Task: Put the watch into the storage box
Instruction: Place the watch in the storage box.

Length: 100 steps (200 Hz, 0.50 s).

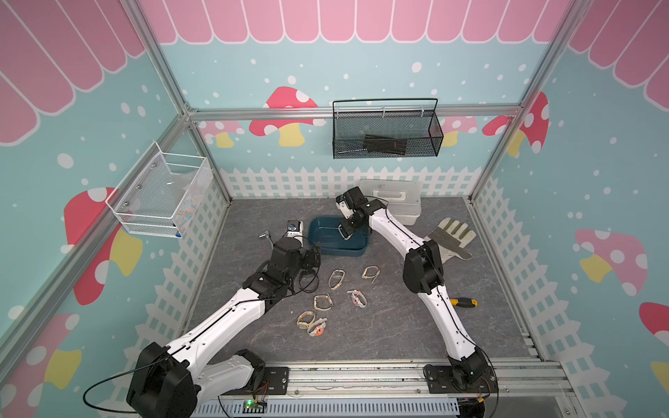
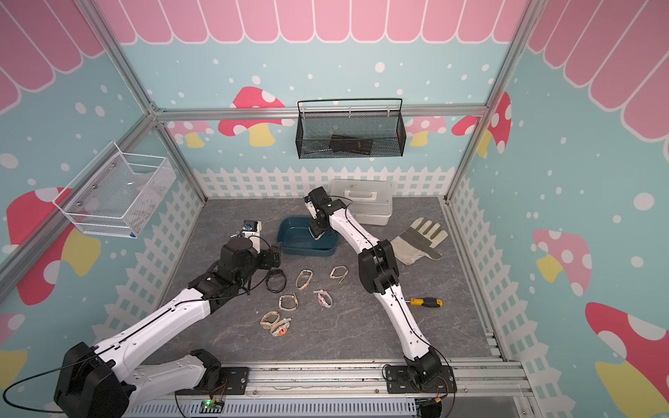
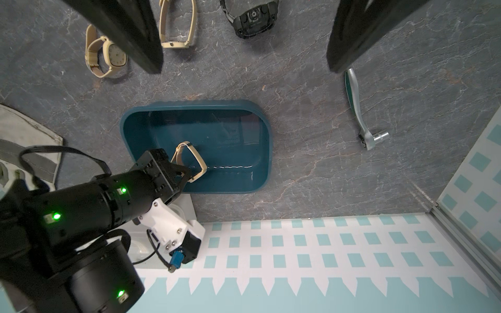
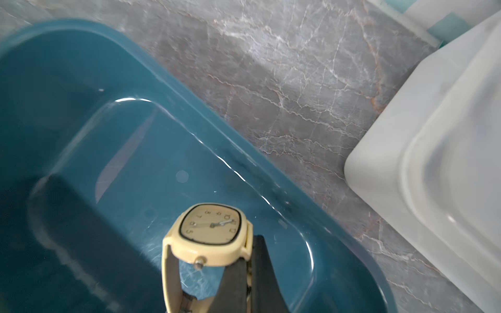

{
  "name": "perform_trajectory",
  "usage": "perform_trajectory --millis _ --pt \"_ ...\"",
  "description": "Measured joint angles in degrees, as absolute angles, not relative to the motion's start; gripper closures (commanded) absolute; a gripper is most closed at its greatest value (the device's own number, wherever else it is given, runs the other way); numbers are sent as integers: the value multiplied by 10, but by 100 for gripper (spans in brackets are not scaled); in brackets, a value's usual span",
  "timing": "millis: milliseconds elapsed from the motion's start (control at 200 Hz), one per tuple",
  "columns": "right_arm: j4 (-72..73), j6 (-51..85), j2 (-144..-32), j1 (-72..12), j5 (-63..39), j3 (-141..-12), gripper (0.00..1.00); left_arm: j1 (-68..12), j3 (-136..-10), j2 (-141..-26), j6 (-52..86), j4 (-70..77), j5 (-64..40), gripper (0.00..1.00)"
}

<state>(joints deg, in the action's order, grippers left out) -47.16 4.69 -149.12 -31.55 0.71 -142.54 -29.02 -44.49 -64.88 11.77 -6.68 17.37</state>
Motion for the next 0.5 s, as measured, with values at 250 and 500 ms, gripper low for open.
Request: perform_trajectory --millis 250,500 --pt "-480 47 -1528 -316 10 -1444 100 -290 -445 -641 118 -67 174 3" --pt "-482 47 -1529 -316 11 -1445 99 -290 -437 -637 118 -69 174 3"
